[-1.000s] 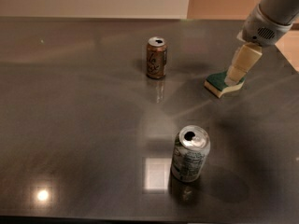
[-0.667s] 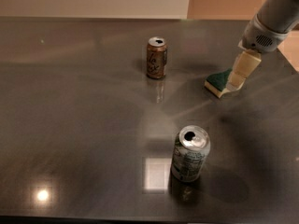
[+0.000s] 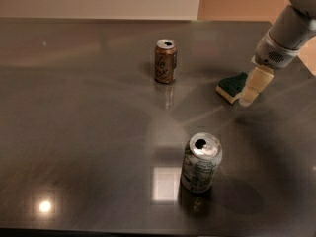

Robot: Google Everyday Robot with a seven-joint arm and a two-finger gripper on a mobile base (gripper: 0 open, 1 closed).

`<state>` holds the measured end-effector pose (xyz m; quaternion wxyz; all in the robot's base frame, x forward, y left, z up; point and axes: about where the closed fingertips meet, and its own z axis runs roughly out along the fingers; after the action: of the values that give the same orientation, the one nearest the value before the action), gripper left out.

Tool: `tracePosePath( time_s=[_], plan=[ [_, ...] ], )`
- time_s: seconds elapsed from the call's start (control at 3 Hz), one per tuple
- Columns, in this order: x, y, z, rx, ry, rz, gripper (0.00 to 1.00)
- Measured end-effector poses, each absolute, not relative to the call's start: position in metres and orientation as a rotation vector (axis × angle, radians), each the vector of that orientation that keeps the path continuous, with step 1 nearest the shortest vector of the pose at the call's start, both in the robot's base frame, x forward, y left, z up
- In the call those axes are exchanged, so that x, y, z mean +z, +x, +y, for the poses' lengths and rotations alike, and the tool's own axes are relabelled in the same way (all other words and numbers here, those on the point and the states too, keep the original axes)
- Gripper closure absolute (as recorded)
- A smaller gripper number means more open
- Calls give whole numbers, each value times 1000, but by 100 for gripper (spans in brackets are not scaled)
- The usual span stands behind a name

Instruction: Move sponge near orange can

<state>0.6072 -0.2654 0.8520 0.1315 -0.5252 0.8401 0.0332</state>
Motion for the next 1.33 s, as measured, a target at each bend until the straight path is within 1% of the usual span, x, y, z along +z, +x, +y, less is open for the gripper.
tracePosePath(
  time_s=[0.67, 1.0, 1.33],
  plan=[
    [841, 620, -267, 138, -1504, 2424, 0],
    [837, 623, -266, 156, -1498, 2428, 18],
    [835, 624, -268, 161, -1493, 2431, 41]
  ],
)
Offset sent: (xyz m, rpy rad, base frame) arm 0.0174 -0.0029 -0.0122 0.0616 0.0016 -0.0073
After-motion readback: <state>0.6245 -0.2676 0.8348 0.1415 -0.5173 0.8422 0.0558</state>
